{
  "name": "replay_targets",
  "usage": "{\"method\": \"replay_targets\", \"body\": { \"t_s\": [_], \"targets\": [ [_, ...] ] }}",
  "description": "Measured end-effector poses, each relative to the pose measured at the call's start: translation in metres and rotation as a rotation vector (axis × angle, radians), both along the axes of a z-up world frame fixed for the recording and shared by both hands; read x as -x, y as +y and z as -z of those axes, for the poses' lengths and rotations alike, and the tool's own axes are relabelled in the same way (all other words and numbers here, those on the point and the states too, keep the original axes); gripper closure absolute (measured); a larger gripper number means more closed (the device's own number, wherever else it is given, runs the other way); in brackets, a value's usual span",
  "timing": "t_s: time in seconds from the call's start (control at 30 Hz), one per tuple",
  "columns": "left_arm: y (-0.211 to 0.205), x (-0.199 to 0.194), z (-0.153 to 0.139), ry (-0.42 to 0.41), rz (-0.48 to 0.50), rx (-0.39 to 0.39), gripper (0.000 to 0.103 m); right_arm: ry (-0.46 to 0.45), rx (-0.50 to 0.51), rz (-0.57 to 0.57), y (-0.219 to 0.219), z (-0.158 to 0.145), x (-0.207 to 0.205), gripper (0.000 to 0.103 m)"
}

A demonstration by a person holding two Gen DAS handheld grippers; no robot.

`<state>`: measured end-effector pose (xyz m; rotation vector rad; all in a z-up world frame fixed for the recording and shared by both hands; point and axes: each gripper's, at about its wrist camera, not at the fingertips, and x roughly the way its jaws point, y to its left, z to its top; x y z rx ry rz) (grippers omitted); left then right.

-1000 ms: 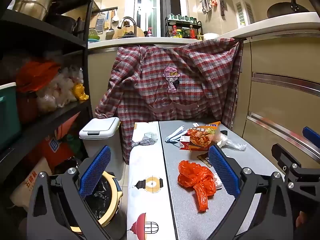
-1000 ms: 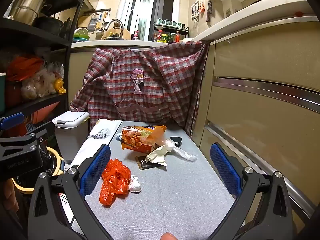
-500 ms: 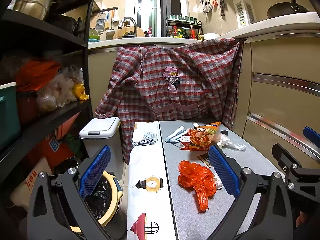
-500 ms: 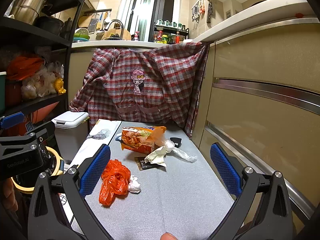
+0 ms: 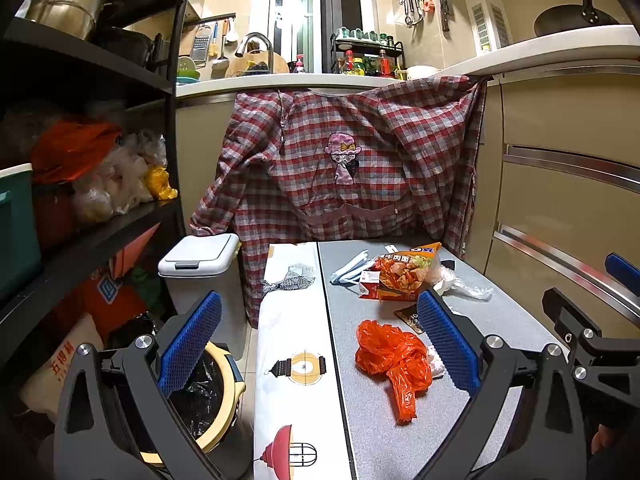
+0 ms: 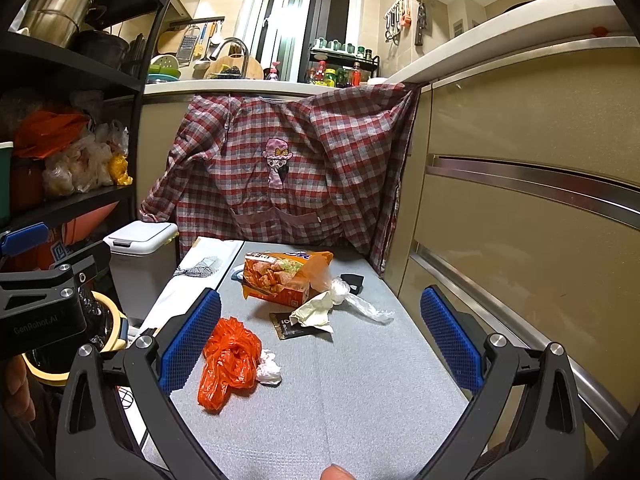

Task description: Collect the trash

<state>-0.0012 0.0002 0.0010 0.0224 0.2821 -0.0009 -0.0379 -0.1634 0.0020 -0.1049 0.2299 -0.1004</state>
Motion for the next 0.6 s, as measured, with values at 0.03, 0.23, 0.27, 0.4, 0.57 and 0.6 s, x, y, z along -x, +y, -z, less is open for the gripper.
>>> {"method": "replay_targets", "body": {
  "t_s": [0.03,0.23,0.27,0.4,0.57,0.6],
  "targets": [
    [0.0,0.0003,-0.0002,-0.001,-0.001,0.0,0.008,-0.001,0.0,0.0,-0.0002,-0.0003,0.0003,0.005],
    [0.0001,-0.0007,0.0004,0.001,0.001,0.001,0.008,-0.001,0.002,0.0,0.0013,-0.0002,0.0003,0.005],
    [0.0002,-0.0005,0.0001,0.001,0.002,0.001,0.008,-0.002,0.001,0.0,0.0012,-0.0003,0.0004,0.005],
    [0.0,-0.0007,0.0005,0.001,0.001,0.001,0.008,-0.003,0.003,0.0,0.0015,0.0002,0.0005,0.005],
    [0.0003,-0.0009,0.0006,0.001,0.001,0.002,0.008,-0.005,0.003,0.0,0.0016,-0.0002,0.0008,0.005],
    [0.0003,-0.0009,0.0006,0.001,0.002,0.002,0.008,-0.004,0.004,0.0,0.0024,-0.0001,0.0013,0.005]
  ]
}}
